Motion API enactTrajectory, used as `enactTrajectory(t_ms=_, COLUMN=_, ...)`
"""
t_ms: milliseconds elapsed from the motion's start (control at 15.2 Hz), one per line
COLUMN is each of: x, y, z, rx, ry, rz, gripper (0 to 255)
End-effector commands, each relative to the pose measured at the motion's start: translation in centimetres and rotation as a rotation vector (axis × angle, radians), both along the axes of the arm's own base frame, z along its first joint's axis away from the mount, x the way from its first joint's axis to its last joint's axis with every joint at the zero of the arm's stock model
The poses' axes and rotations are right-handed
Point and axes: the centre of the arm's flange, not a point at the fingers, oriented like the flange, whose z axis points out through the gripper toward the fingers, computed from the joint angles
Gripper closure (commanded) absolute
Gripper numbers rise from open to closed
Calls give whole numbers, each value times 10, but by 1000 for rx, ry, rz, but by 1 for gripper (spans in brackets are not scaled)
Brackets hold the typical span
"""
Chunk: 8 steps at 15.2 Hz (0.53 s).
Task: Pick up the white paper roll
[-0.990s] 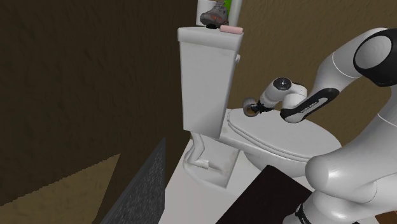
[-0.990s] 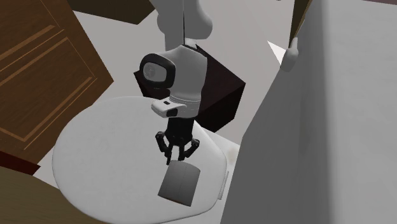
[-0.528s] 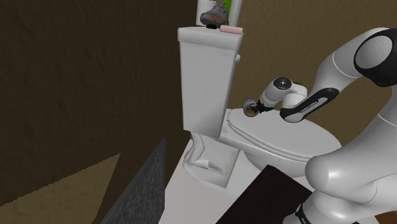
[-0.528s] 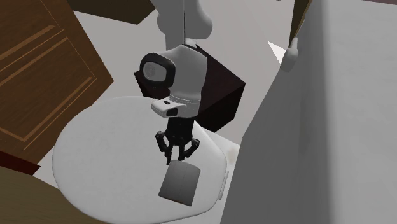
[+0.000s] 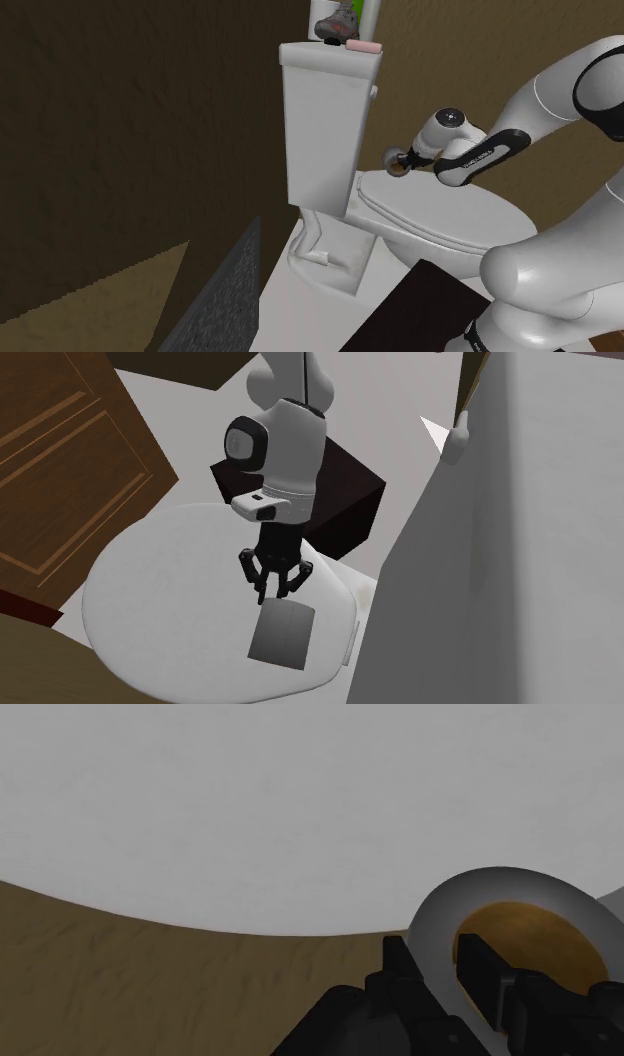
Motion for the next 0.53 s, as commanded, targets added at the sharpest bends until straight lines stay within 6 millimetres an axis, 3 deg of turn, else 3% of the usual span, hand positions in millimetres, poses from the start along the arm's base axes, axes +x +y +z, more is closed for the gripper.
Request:
enactTrajectory(t_ms=0, x=1, y=0, z=12, rx=1, ry=-1, rz=0, gripper=255)
enactTrajectory(t_ms=330, x=1, y=0, z=38, rx=1, ry=-1, rz=0, gripper=255)
enactTrajectory(t_ms=462, x=1, y=0, z=39, rx=1, ry=-1, rz=0, gripper=255)
